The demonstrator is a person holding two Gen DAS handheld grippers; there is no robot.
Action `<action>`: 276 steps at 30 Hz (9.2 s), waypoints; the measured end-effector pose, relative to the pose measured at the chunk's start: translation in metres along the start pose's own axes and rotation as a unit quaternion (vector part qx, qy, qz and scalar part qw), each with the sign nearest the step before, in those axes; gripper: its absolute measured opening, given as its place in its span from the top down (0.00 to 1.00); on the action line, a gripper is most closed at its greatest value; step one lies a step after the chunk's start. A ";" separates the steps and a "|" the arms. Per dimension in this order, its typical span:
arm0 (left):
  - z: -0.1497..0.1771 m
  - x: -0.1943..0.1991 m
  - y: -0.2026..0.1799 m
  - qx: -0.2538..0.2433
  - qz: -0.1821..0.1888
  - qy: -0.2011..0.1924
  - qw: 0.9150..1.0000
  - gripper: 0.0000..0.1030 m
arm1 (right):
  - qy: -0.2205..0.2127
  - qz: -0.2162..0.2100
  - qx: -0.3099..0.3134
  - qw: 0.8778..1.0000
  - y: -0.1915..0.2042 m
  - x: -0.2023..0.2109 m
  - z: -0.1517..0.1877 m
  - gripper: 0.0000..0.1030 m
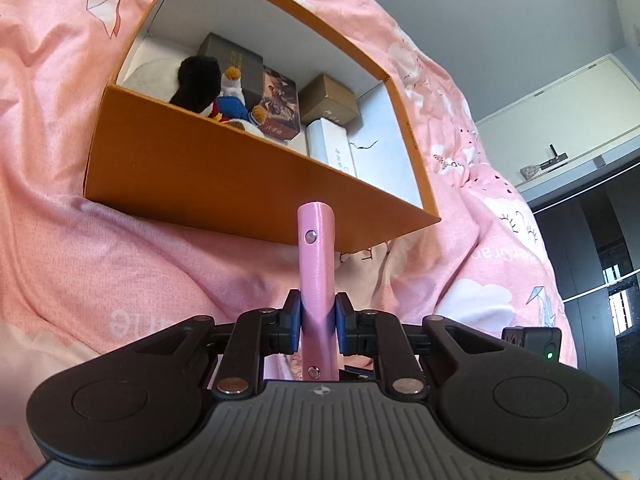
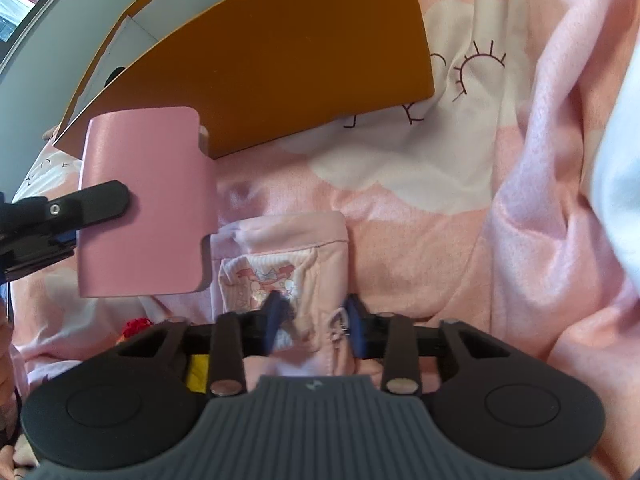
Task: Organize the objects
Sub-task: 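Grasp the pink pouch with the left gripper while the right grasps the white box, then lower the pink pouch and white box into the box and open both grippers, then move both grippers out of the box toward the crocheted fruit and tape measure, then grasp the orange crocheted fruit with the left gripper while the right grasps the yellow tape measure, then lower the fruit and tape measure into the box and open both grippers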
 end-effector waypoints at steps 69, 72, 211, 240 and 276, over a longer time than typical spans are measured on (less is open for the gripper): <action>-0.118 -0.090 -0.007 0.007 -0.090 0.106 0.990 0.47 | -0.212 0.085 0.050 0.972 0.027 0.084 -0.158 0.80; -0.119 -0.083 -0.017 -0.026 -0.111 0.091 0.989 0.40 | -0.212 0.086 0.048 0.972 0.027 0.084 -0.157 0.80; 0.074 0.001 0.018 -0.193 -0.222 0.136 0.946 0.50 | 0.098 0.027 0.247 0.964 0.107 -0.055 0.030 0.48; -0.037 0.060 -0.068 -0.279 -0.180 -0.063 0.941 0.55 | -0.122 -0.042 0.168 0.977 0.108 0.100 -0.067 0.48; -0.165 -0.119 -0.018 -0.460 -0.457 0.204 0.734 0.55 | -0.122 -0.042 0.095 0.987 0.072 0.030 -0.228 0.48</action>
Point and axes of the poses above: each gripper's, at about its wrist camera, not at the fingertips, and x roughly against the way its jaws point, y to its left, z to its underside, the point moved 1 cm from there along -x, roughly the way its jaws point, and after that the axes turned 7 degrees about y, right-handed, at the moved point
